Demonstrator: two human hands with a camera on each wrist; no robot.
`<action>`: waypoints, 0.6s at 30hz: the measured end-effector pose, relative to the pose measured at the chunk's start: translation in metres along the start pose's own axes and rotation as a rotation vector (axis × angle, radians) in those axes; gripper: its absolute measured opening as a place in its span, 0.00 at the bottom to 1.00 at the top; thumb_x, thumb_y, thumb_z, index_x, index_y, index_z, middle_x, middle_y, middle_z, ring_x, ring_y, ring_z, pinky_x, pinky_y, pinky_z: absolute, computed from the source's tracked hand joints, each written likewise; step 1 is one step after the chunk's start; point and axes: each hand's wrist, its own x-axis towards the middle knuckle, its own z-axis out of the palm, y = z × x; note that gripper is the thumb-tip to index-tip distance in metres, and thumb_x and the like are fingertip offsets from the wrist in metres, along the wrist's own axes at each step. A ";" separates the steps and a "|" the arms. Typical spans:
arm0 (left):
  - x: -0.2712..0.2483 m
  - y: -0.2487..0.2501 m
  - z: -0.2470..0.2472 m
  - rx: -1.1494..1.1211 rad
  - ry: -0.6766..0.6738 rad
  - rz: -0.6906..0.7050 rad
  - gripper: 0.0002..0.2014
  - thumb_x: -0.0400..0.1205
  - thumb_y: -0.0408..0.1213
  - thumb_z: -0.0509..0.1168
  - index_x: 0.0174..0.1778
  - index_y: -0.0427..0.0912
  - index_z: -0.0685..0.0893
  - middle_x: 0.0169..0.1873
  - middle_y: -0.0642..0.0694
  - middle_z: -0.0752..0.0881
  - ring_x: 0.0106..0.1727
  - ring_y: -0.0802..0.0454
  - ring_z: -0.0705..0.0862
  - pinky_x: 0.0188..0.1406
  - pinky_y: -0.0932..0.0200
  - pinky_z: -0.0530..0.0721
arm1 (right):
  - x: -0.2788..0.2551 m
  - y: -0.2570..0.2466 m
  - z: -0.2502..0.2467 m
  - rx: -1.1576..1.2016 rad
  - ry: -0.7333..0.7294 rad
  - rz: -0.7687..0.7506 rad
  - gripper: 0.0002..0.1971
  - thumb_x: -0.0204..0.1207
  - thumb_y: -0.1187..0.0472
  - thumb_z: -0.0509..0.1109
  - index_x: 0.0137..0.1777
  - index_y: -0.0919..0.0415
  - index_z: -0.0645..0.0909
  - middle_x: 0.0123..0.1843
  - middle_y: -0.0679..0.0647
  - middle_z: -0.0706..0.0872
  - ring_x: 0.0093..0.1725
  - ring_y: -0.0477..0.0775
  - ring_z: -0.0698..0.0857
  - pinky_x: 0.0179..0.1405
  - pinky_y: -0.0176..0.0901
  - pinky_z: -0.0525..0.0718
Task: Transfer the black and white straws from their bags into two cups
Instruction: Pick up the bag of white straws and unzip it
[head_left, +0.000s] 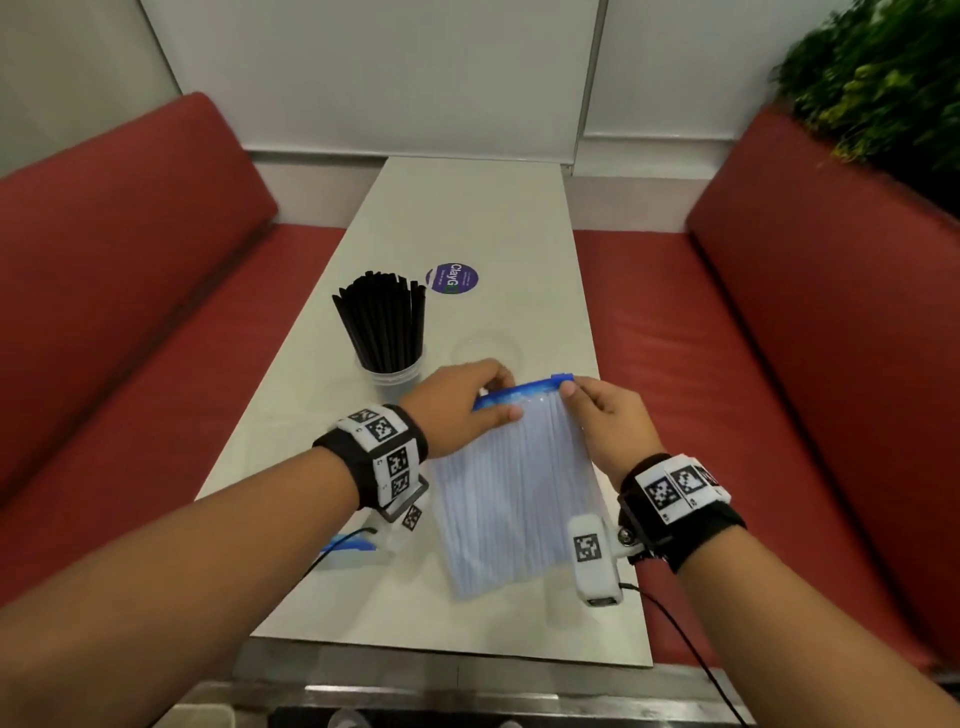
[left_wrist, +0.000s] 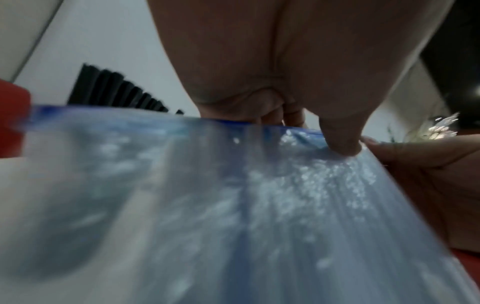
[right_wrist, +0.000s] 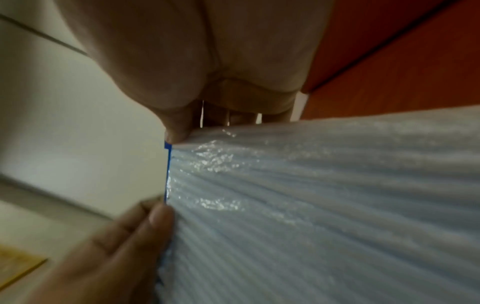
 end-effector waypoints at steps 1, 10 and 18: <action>0.001 0.012 -0.003 -0.024 0.040 0.046 0.10 0.84 0.47 0.71 0.56 0.47 0.84 0.47 0.55 0.86 0.44 0.49 0.84 0.46 0.57 0.81 | -0.004 -0.008 0.000 0.001 -0.017 -0.048 0.10 0.85 0.57 0.65 0.49 0.46 0.89 0.42 0.43 0.91 0.43 0.38 0.87 0.48 0.35 0.84; 0.010 0.056 -0.012 -0.161 0.225 0.189 0.08 0.85 0.38 0.70 0.55 0.41 0.92 0.46 0.50 0.92 0.48 0.48 0.89 0.56 0.52 0.87 | -0.004 -0.035 -0.016 -0.004 0.088 -0.225 0.06 0.78 0.60 0.75 0.44 0.60 0.91 0.35 0.49 0.90 0.30 0.36 0.80 0.33 0.28 0.77; 0.001 0.032 -0.014 -0.098 0.278 0.198 0.06 0.84 0.36 0.71 0.51 0.40 0.93 0.44 0.48 0.94 0.48 0.49 0.90 0.57 0.50 0.86 | -0.002 -0.040 -0.020 -0.026 0.247 -0.315 0.08 0.80 0.64 0.71 0.40 0.53 0.85 0.31 0.46 0.85 0.27 0.37 0.78 0.31 0.29 0.76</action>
